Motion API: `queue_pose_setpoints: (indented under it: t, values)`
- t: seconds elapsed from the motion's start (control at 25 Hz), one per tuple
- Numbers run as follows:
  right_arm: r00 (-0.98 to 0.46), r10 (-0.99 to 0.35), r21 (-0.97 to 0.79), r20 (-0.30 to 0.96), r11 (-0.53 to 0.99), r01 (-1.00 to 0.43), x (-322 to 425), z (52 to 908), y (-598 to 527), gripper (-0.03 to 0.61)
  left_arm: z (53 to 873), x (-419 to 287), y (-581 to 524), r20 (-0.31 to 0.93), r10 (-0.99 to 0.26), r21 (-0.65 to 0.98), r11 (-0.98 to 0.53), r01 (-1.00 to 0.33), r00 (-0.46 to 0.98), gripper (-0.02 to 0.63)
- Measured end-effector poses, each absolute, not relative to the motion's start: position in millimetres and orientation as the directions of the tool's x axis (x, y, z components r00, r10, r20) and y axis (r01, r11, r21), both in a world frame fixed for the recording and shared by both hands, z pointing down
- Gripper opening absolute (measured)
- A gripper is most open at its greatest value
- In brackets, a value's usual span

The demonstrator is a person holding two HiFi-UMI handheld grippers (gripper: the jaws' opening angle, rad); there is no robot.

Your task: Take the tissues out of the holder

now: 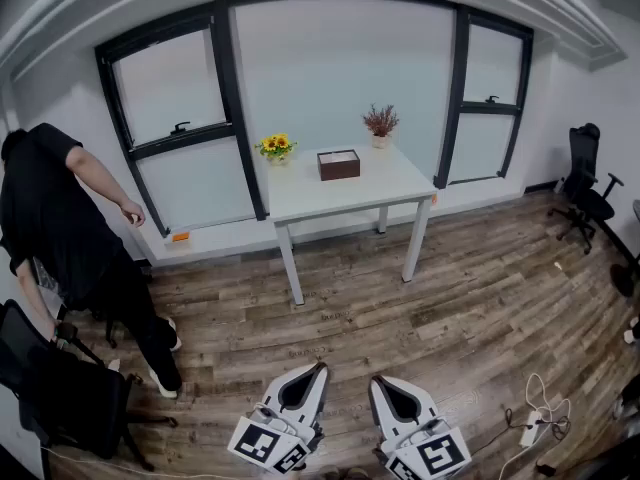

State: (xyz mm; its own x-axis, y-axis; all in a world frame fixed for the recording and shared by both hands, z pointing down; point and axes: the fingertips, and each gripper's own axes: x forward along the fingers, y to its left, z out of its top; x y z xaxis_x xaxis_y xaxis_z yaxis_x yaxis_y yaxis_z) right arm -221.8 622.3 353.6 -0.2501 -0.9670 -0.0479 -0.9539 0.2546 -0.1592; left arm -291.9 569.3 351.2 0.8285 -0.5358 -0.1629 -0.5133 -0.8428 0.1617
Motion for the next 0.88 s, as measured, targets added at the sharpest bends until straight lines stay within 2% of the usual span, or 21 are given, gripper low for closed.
queue_pose_setpoints:
  t: [0.36, 0.88]
  values:
    - [-0.251, -0.967, -0.153, -0.043, 0.254, -0.955, -217.5, 351.8, 611.4, 0.006, 346.8, -289.5, 559.9, -0.173, -0.558, 0.156, -0.829, -0.537, 0.811, 0.008]
    - [-0.242, -0.970, -0.090, -0.019, 0.243, -0.966, -188.6, 377.2, 610.4, 0.006, 372.7, -264.6, 563.6, -0.112, -0.570, 0.138, -0.820, -0.556, 0.814, 0.008]
